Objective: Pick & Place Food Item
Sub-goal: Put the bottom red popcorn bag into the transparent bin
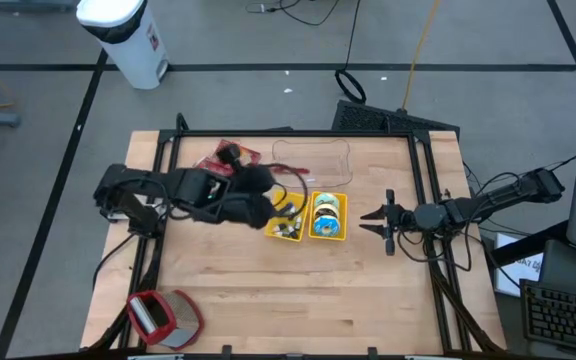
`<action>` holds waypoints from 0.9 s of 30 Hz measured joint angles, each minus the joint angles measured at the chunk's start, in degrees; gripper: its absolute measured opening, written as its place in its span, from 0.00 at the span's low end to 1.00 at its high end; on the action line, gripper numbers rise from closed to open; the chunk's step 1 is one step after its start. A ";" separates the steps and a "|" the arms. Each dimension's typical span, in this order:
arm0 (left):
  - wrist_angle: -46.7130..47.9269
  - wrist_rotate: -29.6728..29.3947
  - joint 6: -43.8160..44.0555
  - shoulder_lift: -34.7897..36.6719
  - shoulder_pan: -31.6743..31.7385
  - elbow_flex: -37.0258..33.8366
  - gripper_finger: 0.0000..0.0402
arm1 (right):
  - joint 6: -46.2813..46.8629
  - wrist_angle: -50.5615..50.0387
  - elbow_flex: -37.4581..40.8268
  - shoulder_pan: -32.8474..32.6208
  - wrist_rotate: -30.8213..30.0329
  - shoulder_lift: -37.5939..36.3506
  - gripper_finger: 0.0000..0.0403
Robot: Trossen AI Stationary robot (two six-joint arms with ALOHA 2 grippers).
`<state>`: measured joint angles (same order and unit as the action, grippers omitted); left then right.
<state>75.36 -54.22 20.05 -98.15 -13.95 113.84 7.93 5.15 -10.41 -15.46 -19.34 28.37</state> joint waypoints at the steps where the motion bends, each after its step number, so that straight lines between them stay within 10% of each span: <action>1: -2.33 0.12 -4.52 -0.04 0.60 0.00 0.00 | 0.60 -0.23 0.00 0.00 0.02 0.04 0.23; 10: -14.32 9.66 -45.18 -1.81 7.99 -0.11 0.00 | 1.52 0.18 0.00 0.00 0.09 0.06 0.23; 27: -23.16 12.57 -85.36 -8.31 20.11 -0.20 0.01 | 0.39 0.17 0.02 0.00 0.05 0.08 0.23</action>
<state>52.21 -41.65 -65.30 -106.45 6.15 113.65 8.32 5.32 -10.39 -15.46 -19.29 28.45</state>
